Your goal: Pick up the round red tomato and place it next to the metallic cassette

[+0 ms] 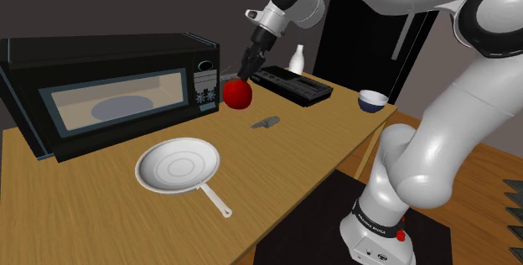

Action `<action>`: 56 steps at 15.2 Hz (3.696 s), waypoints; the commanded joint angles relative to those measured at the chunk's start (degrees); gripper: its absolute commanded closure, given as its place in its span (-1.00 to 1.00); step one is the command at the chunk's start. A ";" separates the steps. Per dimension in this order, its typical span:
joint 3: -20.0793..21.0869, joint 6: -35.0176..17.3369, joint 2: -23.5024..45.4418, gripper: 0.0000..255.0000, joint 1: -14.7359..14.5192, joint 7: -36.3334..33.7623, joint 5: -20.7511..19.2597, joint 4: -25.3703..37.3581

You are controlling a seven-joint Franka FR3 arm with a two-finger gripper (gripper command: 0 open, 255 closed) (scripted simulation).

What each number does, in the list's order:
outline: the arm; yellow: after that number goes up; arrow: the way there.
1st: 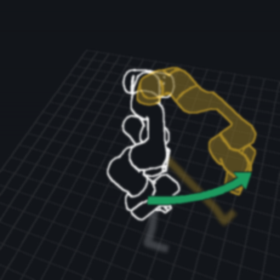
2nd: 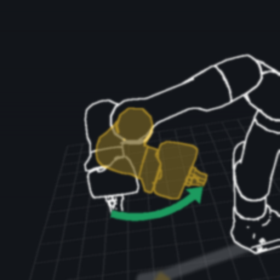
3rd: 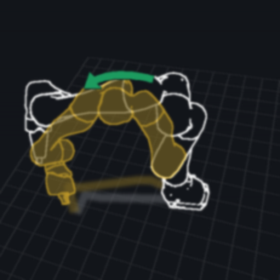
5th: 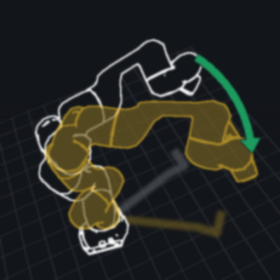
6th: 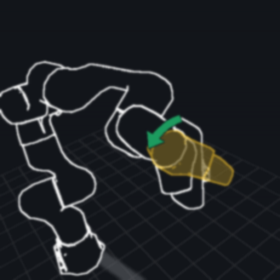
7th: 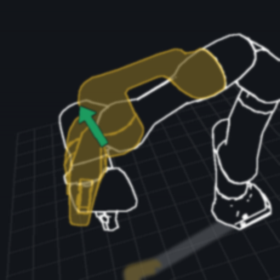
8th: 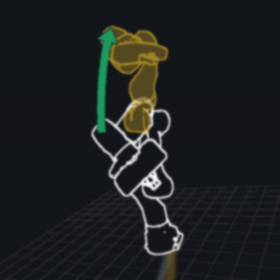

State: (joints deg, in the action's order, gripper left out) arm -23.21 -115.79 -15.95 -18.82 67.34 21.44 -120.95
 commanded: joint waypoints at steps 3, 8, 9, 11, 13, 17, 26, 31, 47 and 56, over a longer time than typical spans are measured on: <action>-3.22 2.91 -1.09 1.00 2.01 4.00 -0.94 0.18; -8.07 6.91 -1.43 1.00 4.61 9.96 -2.06 1.37; -9.11 7.74 -1.28 1.00 5.09 11.21 -2.22 1.82; -11.26 9.46 -0.77 1.00 5.98 13.77 -2.47 2.92; -13.51 11.22 0.06 1.00 6.80 16.44 -2.56 4.30; -18.30 14.99 2.79 1.00 8.32 22.19 -2.09 7.90; -30.30 25.88 16.28 1.00 13.06 38.22 4.57 20.59; -33.81 34.45 28.66 1.00 21.70 48.19 12.31 30.96; -30.32 44.50 48.71 1.00 44.13 59.85 23.57 50.12; -30.56 38.48 48.95 1.00 41.47 62.84 23.23 42.80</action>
State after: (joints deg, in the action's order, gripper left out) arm -53.79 -76.71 32.85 22.75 129.79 44.63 -77.54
